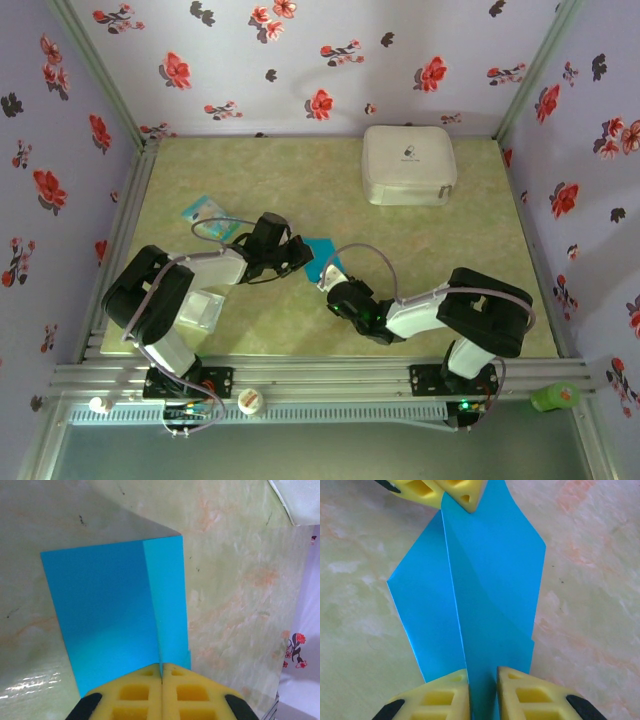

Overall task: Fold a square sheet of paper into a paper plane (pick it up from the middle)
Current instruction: Fourth fold the wing at the center of the table.

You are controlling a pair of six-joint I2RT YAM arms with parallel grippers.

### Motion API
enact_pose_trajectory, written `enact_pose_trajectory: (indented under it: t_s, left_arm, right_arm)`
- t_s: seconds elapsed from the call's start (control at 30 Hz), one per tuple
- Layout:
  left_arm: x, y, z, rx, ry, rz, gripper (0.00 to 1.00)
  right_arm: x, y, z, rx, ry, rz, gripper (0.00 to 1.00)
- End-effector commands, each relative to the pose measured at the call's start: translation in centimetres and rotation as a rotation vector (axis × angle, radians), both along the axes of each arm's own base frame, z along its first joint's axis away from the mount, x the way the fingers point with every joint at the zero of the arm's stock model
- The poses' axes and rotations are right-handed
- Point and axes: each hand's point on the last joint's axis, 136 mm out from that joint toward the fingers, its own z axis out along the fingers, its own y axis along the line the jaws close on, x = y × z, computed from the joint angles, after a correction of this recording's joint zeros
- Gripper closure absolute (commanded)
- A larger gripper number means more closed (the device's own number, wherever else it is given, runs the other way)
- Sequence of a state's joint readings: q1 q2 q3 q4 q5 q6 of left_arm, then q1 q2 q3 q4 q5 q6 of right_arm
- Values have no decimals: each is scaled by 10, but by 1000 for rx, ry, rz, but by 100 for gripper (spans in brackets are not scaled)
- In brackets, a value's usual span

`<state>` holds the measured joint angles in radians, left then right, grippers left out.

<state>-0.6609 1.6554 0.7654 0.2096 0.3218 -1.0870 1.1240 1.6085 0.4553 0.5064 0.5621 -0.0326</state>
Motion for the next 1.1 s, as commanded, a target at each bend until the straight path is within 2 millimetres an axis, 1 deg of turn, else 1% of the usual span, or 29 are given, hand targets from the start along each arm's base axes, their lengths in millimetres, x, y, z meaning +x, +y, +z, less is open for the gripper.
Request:
enact_pose_trajectory:
  t_s: [0.0, 0.13, 0.23, 0.27, 0.37, 0.47, 0.67, 0.83, 1.07]
  left_arm:
    - [3, 1, 11, -14, -30, 13, 95]
    - [4, 2, 11, -14, -29, 16, 93]
    - [4, 3, 14, -12, -38, 22, 86]
    - [4, 4, 15, -11, -43, 23, 85]
    - [5, 11, 21, 11, -62, 44, 79]
    - [7, 21, 26, 19, -80, 71, 76]
    - [7, 36, 36, 40, -111, 101, 73]
    - [8, 38, 36, 45, -114, 104, 72]
    - [7, 38, 35, 41, -112, 104, 72]
  right_arm:
    - [0, 1, 5, 33, 3, -19, 82]
    - [-1, 1, 5, 49, 13, -28, 86]
    - [-2, 1, 3, 67, 27, -35, 91]
    - [-1, 1, 3, 80, 36, -39, 93]
    - [0, 1, 0, 138, 84, -59, 97]
    - [0, 3, -1, 222, 145, -64, 99]
    - [2, 12, 6, 400, 286, -59, 100]
    - [2, 17, 8, 491, 378, -51, 100]
    - [8, 14, 5, 581, 459, -103, 100]
